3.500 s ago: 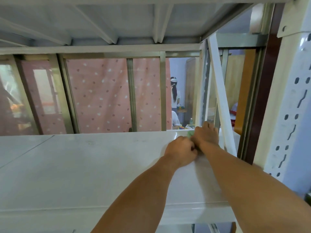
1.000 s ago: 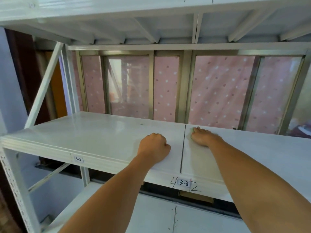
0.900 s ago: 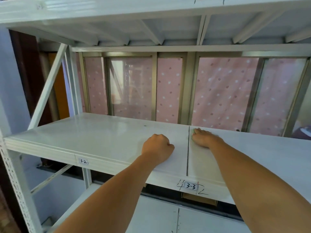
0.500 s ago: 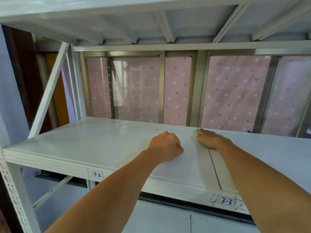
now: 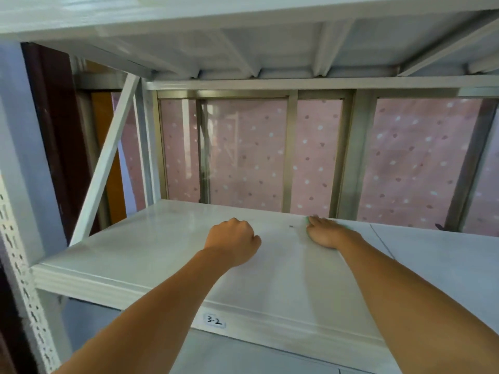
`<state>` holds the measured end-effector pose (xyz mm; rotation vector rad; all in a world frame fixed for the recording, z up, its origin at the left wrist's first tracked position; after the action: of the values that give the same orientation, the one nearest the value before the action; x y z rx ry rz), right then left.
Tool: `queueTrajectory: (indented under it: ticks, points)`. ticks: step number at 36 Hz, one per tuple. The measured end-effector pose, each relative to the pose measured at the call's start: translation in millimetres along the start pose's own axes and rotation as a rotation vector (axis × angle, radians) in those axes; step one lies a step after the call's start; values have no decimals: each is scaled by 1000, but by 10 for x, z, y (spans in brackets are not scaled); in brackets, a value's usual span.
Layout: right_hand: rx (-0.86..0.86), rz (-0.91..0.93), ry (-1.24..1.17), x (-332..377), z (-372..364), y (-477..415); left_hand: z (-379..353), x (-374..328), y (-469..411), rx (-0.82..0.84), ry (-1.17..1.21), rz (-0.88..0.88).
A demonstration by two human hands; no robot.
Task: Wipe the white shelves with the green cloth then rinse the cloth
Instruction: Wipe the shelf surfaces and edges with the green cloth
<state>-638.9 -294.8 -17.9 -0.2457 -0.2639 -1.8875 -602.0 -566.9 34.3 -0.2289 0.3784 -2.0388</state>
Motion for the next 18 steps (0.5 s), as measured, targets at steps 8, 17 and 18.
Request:
queueTrajectory:
  ticks: [8, 17, 18]
  points:
    - [-26, -29, -21, 662, -214, -143, 47, 1139, 173, -34, 75, 45]
    - [-3, 18, -32, 1863, -599, -344, 82, 2472, 491, -49, 92, 130]
    - [-2, 23, -27, 1971, -628, -356, 64, 2550, 515, -39, 104, 137]
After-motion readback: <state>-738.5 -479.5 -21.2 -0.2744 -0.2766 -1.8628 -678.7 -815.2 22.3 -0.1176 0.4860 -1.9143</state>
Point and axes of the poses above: each hand's wrist, its own y-axis away from the middle knuckle, its own z-axis out of the back of the hand, x = y × z, the point moved 7 cm from there along -y, towards the middle knuckle, and after that the axes turned 5 degrees about -y, right-handed, at the moved point
